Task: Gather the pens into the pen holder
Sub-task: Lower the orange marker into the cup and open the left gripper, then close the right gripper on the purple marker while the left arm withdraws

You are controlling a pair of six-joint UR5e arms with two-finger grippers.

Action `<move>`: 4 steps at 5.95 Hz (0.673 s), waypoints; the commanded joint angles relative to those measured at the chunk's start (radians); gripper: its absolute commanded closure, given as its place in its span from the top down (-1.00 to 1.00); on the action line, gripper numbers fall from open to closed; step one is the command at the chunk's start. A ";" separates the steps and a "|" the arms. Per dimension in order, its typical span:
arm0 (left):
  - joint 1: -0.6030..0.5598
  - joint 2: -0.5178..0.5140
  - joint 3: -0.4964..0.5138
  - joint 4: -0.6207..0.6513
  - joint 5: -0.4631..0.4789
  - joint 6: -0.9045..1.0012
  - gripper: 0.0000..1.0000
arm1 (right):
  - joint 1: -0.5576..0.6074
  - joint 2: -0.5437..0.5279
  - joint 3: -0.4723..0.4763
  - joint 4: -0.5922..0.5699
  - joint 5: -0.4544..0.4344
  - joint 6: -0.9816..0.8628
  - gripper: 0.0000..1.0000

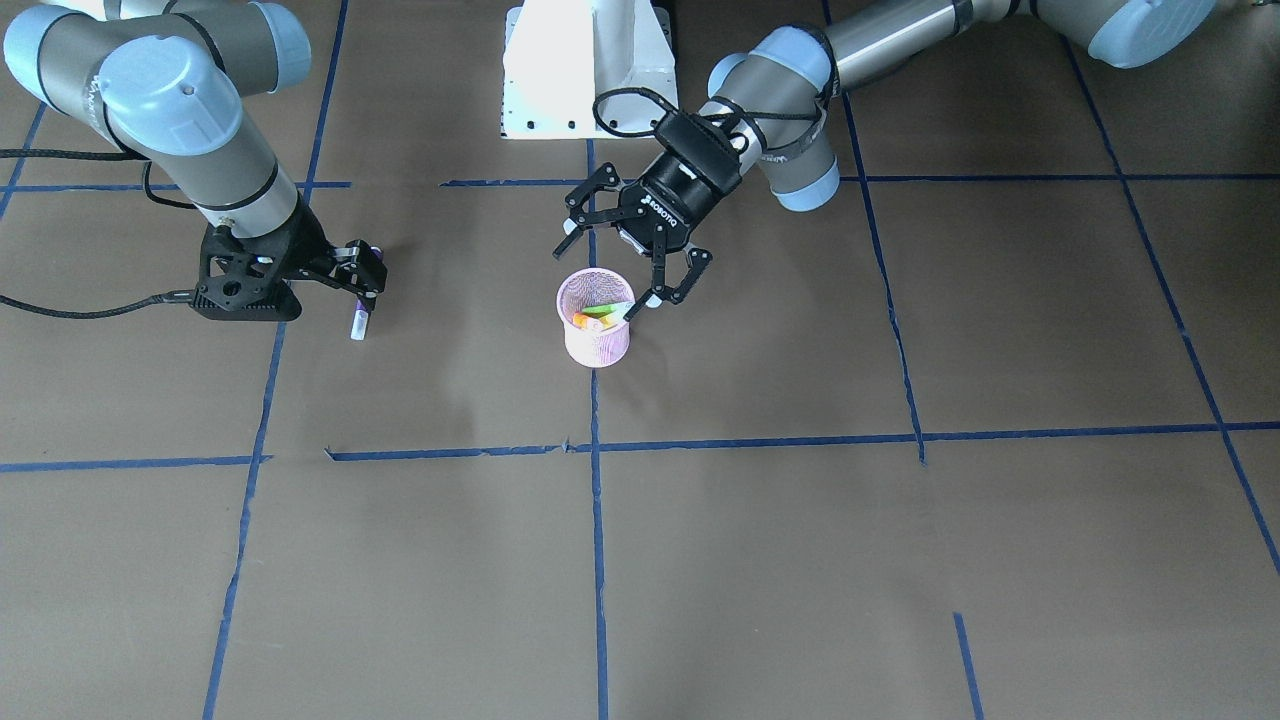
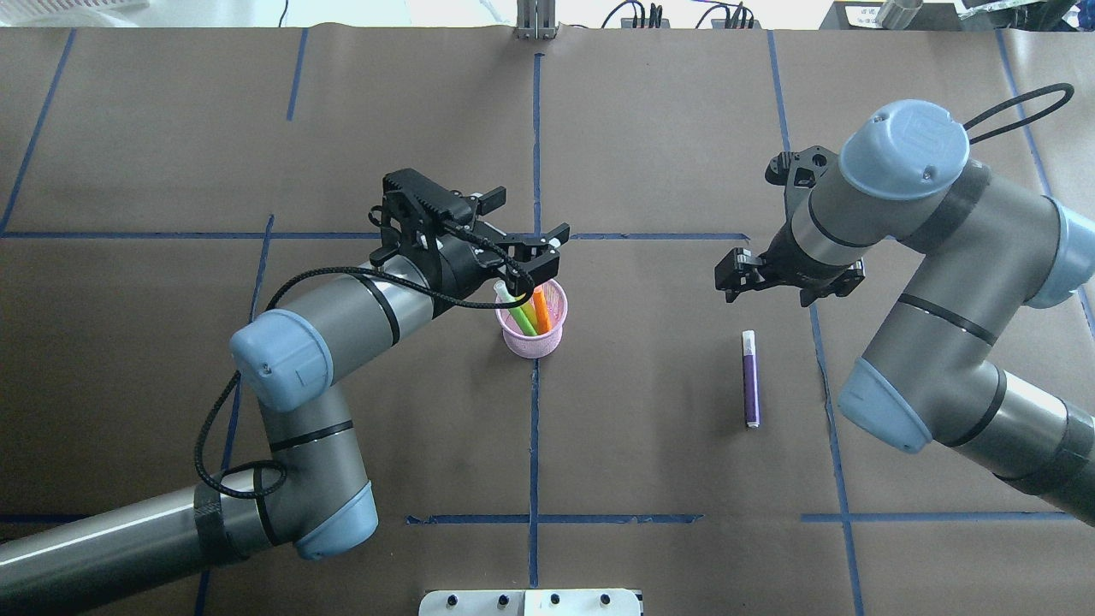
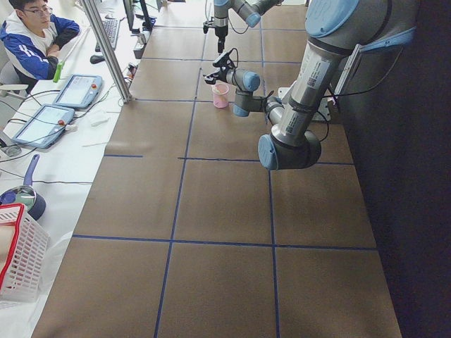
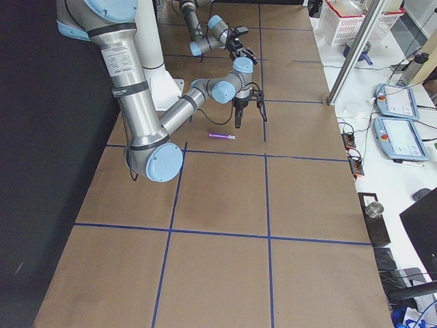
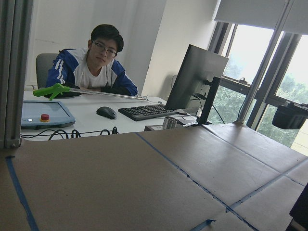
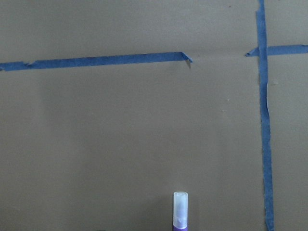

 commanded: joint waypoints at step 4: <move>-0.363 0.168 -0.088 0.239 -0.582 0.001 1.00 | -0.138 -0.045 -0.142 0.268 -0.118 0.184 1.00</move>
